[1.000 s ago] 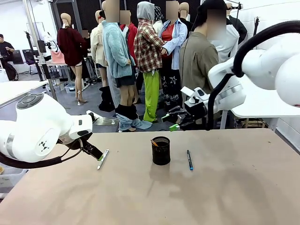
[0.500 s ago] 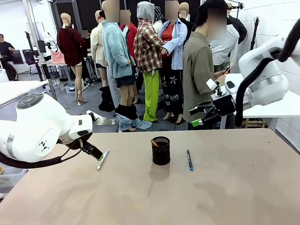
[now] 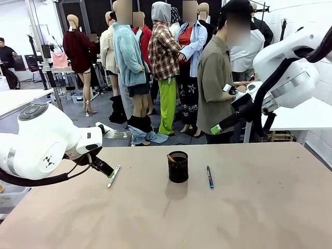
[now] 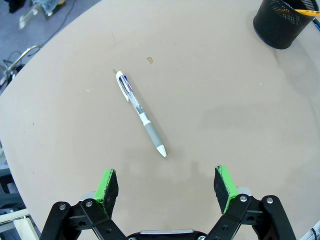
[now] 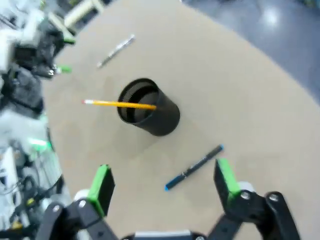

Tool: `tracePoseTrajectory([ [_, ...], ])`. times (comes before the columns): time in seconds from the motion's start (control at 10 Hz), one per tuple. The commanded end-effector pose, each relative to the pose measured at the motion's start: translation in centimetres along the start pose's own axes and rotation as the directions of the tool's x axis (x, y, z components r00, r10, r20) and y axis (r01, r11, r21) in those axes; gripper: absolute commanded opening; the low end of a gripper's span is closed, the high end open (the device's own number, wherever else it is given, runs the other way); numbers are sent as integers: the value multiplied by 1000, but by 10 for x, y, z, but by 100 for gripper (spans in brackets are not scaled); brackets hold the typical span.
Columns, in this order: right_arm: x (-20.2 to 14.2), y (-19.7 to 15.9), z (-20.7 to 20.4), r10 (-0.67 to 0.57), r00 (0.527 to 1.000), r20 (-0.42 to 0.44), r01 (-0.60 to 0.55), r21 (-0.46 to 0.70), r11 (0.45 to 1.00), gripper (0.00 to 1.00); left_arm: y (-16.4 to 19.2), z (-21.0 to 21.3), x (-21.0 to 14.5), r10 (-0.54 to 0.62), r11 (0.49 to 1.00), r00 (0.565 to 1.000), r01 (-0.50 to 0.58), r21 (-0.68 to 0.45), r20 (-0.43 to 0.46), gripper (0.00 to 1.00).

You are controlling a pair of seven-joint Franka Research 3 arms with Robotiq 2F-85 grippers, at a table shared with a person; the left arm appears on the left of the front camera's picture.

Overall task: Place the pens into the pen holder.
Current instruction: Pick up a writing instrument from the table and place it into the Pen holder.

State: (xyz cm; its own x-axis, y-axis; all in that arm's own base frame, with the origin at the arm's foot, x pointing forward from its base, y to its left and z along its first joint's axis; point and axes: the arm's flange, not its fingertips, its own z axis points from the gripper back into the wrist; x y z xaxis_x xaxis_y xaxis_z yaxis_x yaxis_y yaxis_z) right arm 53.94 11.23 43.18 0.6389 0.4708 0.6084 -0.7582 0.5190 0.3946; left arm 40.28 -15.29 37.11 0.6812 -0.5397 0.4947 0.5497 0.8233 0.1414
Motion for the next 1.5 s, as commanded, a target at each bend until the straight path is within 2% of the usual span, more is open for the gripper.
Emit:
tracePoseTrajectory([
  [0.0,50,16,-4,-246,946,-213,237,-67,969,100,2,1,-1,4,1000,1000,-4,0,1,100],
  [0.2,63,28,-20,-373,873,-314,299,-260,918,100,2,1,-1,4,1000,1000,-4,0,1,100],
  [0.3,66,33,-33,-441,821,-363,320,-347,882,100,2,1,-1,4,1000,1000,-4,0,1,100],
  [0.5,64,36,-64,-545,721,-429,352,-450,821,100,2,1,-1,4,1000,1000,-4,0,1,100],
  [0.7,52,34,-91,-610,655,-446,371,-513,774,100,2,1,-1,4,1000,1000,-4,0,1,100],
  [0.9,33,31,-116,-649,625,-435,391,-545,742,100,2,1,-1,4,1000,1000,-4,0,1,100],
  [1.0,27,30,-129,-631,650,-423,378,-540,752,100,2,1,-1,4,1000,1000,-4,0,1,100],
  [1.1,23,26,-140,-636,664,-393,378,-558,739,100,2,1,-1,4,1000,1000,-4,0,1,100],
  [1.3,7,29,-160,-676,657,-334,380,-628,679,100,2,1,-1,4,1000,1000,-4,0,1,100],
  [1.4,2,30,-167,-686,647,-332,373,-647,665,100,2,1,-1,4,1000,1000,-4,0,1,100],
])
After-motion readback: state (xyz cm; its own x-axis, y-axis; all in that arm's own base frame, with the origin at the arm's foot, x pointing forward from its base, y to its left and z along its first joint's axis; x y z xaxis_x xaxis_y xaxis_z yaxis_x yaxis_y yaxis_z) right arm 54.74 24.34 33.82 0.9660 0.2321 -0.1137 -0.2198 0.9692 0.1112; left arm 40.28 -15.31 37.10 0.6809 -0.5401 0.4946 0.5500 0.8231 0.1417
